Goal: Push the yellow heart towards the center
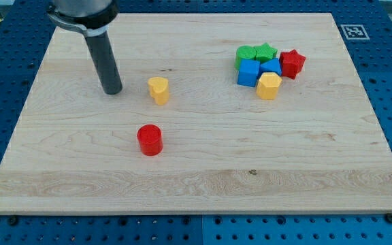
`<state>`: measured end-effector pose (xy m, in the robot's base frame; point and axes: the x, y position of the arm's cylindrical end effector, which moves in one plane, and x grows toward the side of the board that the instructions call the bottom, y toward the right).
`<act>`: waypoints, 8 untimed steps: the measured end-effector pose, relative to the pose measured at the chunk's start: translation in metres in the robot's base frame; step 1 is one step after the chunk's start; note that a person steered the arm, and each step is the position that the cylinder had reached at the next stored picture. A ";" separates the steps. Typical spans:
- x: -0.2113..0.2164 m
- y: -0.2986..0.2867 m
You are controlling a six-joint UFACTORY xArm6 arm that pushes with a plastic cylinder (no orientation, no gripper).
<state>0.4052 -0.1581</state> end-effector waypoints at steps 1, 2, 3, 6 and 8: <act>0.000 0.011; 0.010 0.067; 0.020 0.103; 0.031 0.108; 0.043 0.127</act>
<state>0.4482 -0.0314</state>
